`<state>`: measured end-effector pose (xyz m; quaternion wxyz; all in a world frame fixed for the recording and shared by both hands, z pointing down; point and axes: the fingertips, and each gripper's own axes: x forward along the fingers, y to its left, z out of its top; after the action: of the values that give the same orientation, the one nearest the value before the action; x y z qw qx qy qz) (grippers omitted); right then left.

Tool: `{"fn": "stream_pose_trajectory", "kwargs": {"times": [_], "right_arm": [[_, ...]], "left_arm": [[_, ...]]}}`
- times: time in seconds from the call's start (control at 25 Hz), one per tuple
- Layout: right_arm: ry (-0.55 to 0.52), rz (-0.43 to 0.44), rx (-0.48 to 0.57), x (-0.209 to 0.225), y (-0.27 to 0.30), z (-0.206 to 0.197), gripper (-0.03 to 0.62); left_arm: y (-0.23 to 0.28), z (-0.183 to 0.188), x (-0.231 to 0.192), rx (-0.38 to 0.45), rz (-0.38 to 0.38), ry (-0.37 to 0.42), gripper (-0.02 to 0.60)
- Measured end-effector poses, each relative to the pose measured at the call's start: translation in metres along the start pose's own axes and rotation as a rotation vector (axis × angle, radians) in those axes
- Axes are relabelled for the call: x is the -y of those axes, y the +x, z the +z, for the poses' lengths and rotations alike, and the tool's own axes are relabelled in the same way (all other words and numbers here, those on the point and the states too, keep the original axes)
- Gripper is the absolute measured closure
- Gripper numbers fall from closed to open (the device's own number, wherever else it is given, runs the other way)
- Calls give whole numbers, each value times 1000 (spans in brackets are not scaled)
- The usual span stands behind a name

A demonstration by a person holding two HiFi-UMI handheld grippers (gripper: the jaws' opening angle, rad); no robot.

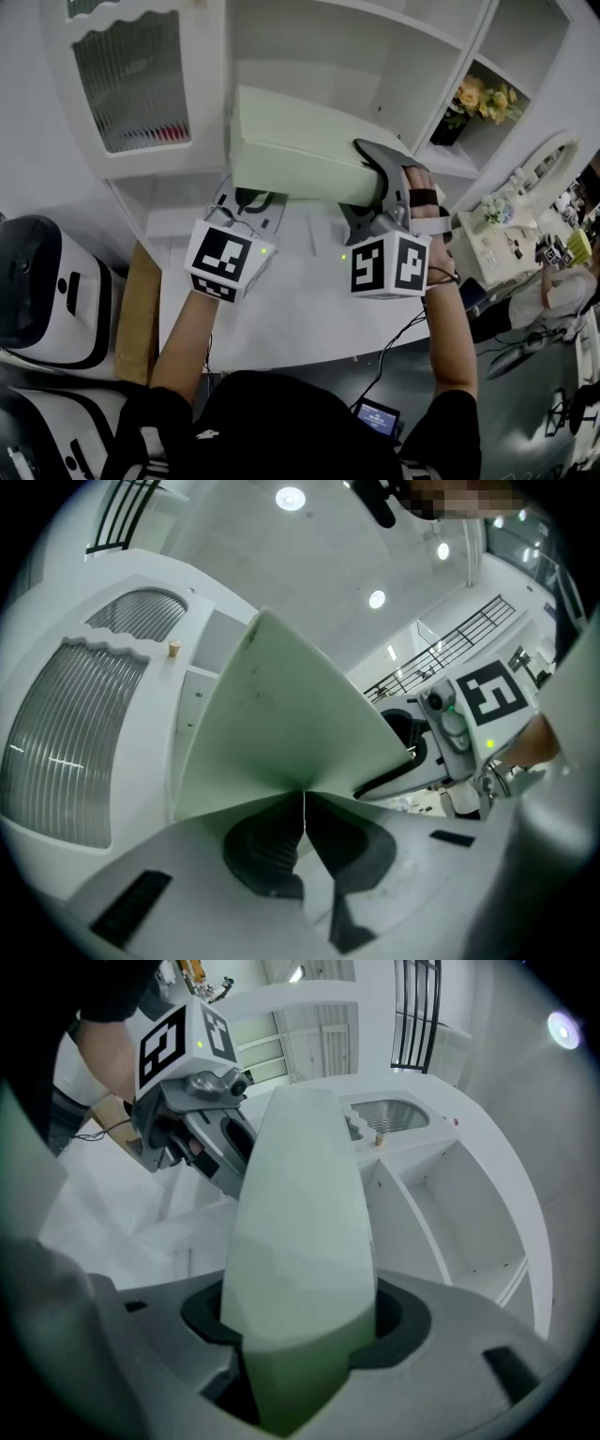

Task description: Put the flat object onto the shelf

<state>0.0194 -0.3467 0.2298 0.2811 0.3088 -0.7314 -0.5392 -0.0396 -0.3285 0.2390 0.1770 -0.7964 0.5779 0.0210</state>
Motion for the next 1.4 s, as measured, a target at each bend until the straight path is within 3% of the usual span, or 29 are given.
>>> {"fn": "stream_pose_trajectory", "kwargs": {"times": [1.4], "right_arm": [[-165,62,-118,-31,124,-30,313]], "left_arm": [[-24,-65,-83,-143,165,26,575]]}}
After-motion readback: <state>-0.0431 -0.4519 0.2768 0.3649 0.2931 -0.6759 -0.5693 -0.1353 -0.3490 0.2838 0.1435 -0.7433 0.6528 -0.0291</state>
